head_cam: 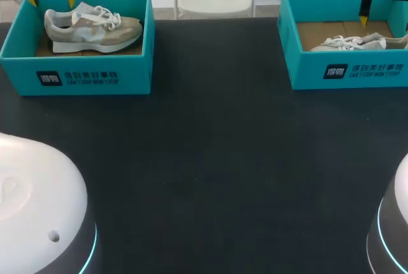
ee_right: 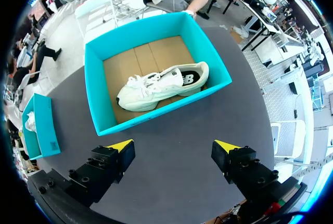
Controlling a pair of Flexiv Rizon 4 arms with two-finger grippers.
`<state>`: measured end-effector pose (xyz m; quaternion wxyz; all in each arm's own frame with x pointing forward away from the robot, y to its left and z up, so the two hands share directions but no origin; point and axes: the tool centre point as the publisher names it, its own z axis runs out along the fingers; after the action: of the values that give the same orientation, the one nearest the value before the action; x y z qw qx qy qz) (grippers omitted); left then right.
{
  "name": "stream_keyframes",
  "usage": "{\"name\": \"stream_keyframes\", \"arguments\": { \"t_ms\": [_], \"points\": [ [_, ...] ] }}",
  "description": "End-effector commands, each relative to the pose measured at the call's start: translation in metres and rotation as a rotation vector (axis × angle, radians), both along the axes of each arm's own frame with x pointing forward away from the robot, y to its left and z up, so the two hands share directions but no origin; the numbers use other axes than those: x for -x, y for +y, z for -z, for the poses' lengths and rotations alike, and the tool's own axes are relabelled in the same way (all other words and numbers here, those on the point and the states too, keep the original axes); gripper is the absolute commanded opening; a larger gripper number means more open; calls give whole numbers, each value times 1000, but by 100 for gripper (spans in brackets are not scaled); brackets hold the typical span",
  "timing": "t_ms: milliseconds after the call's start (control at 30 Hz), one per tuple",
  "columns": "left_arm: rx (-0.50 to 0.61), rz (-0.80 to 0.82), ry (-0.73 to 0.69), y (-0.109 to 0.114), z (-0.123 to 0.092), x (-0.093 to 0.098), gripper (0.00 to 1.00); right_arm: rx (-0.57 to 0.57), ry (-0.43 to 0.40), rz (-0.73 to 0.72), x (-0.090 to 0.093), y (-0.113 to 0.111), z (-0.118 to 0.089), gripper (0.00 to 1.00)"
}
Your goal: Take the shoe out of the shoebox, open the shoe tongue, remove and reinsert the insole, then place the shoe into the shoebox
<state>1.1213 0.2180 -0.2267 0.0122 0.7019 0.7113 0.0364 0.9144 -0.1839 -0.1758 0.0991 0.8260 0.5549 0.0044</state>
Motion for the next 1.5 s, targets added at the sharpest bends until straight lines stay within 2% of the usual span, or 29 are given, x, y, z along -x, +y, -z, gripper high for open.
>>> {"name": "stream_keyframes", "arguments": {
  "t_ms": [33,333,500,533,567,667,700,800,1033,1100,1433,1500],
  "points": [
    [-3,-28,95,19,14,-68,100,1,-2,0,1,0,0,100],
    [-45,-27,86,40,43,-104,100,1,-2,0,1,0,0,100],
    [-40,-20,90,45,59,-100,99,1,-2,0,1,0,0,100],
    [-36,-15,97,46,63,-98,72,1,-2,0,1,0,0,100],
    [-27,-15,105,46,67,-97,63,1,-2,0,1,0,0,100],
    [-50,-13,109,47,83,-94,79,1,-2,0,1,0,0,100],
    [-54,-16,122,47,88,-93,82,1,-2,0,1,0,0,100],
    [-57,-26,127,48,94,-90,79,1,-2,0,1,0,0,100],
    [-44,-55,146,53,111,-83,80,1,-2,0,1,0,0,100],
    [-38,-57,146,55,114,-82,76,1,-2,0,1,0,0,100],
    [-52,-56,142,59,138,-76,84,1,-2,0,1,0,0,100],
    [-41,-55,146,59,140,-76,80,1,-2,0,1,0,0,100]
  ]
}}
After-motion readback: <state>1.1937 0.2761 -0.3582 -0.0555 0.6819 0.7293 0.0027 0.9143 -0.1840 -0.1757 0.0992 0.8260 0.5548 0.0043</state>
